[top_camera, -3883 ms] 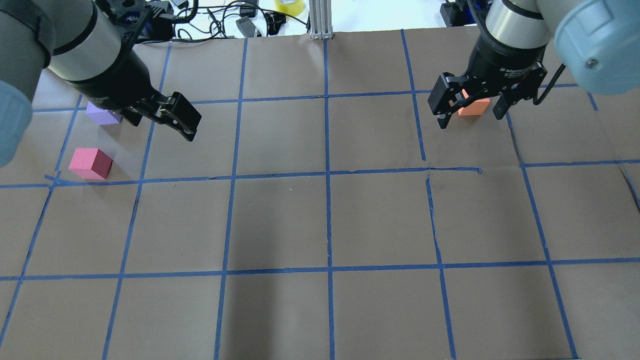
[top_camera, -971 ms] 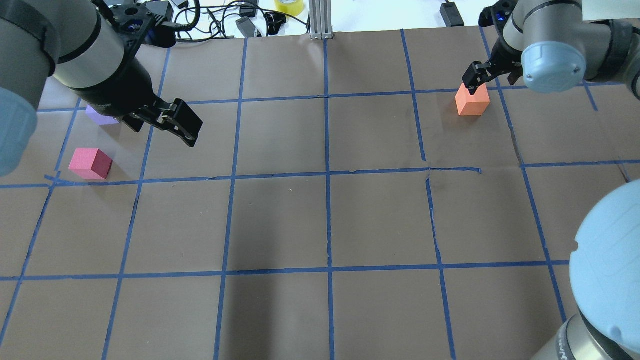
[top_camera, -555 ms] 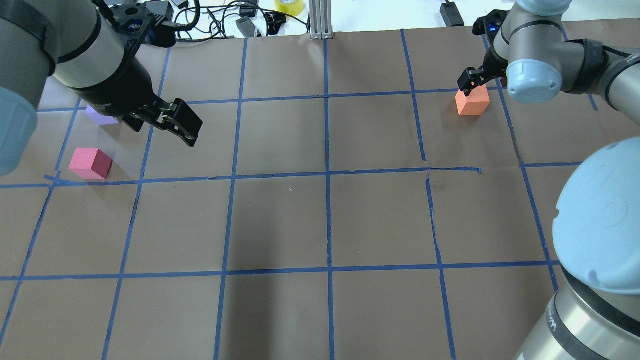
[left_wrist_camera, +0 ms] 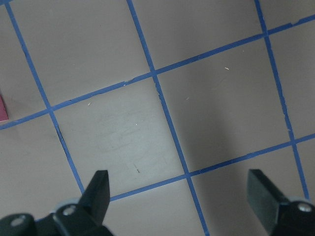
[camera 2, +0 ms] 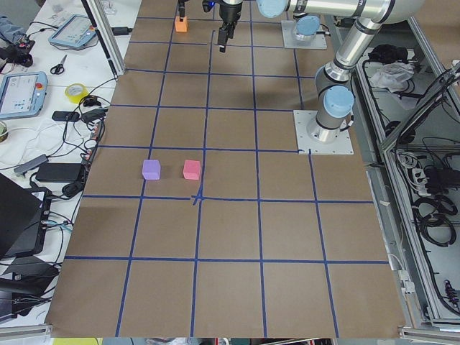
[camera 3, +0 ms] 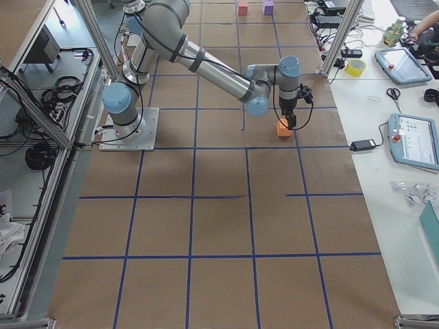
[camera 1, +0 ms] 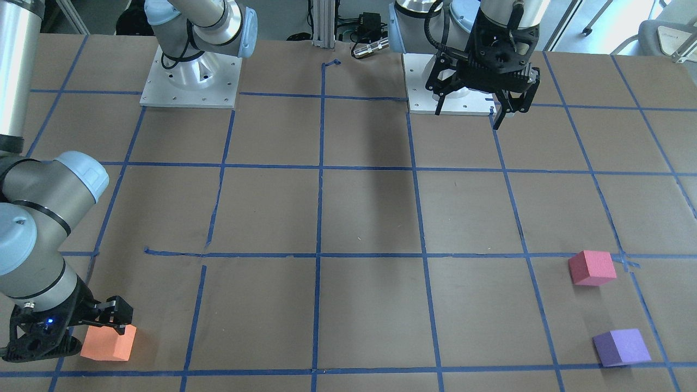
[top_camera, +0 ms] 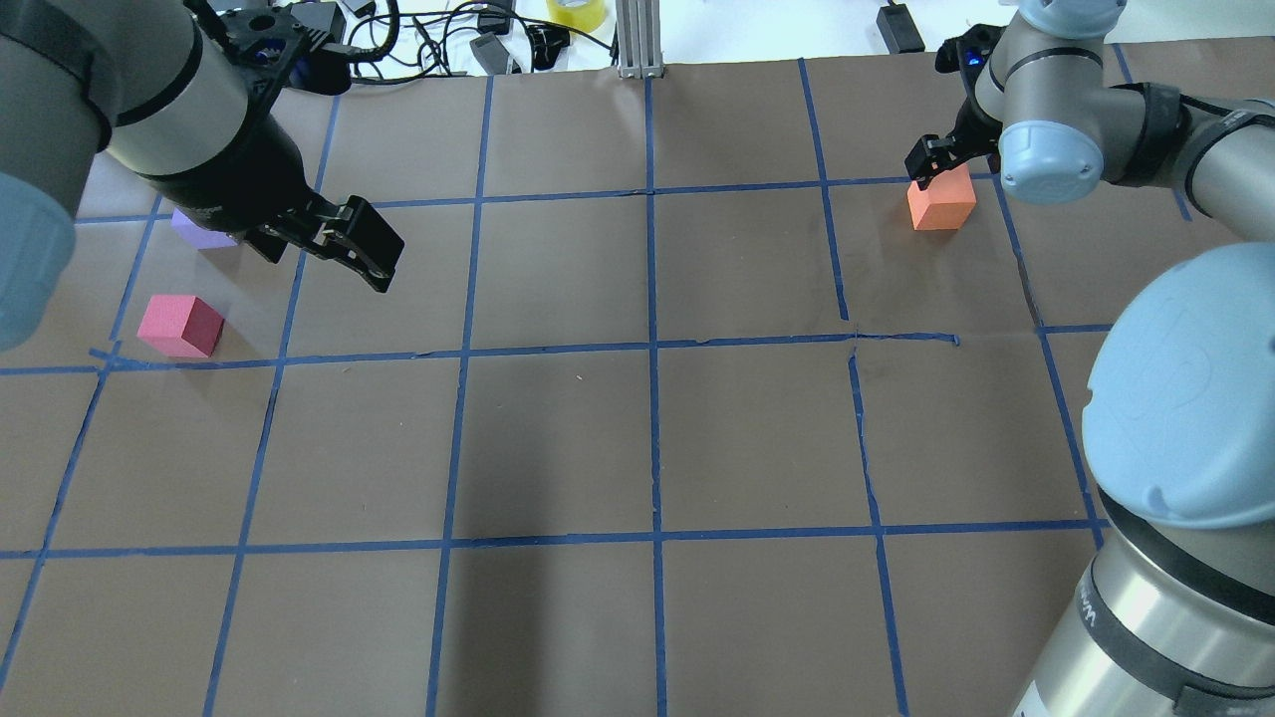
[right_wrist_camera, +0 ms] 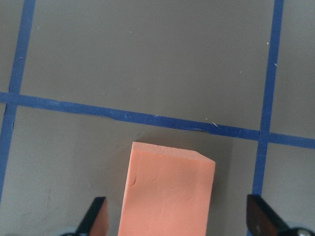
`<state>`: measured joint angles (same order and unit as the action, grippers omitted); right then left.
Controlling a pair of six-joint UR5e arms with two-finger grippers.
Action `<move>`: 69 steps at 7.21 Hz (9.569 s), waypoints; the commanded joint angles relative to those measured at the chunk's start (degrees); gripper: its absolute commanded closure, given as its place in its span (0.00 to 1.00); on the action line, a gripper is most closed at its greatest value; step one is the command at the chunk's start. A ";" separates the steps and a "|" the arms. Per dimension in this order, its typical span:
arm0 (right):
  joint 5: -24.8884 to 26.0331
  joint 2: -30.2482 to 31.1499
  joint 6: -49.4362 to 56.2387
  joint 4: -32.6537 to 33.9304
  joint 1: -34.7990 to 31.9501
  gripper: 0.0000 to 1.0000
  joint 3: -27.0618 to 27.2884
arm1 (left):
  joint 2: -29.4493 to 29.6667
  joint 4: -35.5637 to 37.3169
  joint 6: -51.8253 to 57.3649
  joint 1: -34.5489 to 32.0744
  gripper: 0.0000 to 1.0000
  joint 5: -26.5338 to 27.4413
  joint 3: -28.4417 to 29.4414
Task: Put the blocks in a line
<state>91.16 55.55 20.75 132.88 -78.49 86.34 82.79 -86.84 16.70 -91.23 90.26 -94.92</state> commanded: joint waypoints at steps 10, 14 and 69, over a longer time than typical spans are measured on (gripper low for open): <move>-3.98 -1.41 -6.33 -1.56 0.10 1.00 -2.74 | -0.09 -0.09 0.00 0.00 0.00 0.00 -0.09; -3.19 1.31 -26.89 -8.87 -12.08 1.00 -6.53 | -0.09 -0.09 0.00 0.00 0.00 0.00 -0.17; -0.90 33.48 -14.25 -46.49 -13.18 0.00 1.28 | 37.26 21.62 21.05 27.13 1.00 -3.60 15.21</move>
<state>90.27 89.12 5.58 86.39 -91.67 87.62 118.90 -65.45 31.33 -68.31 86.77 -79.69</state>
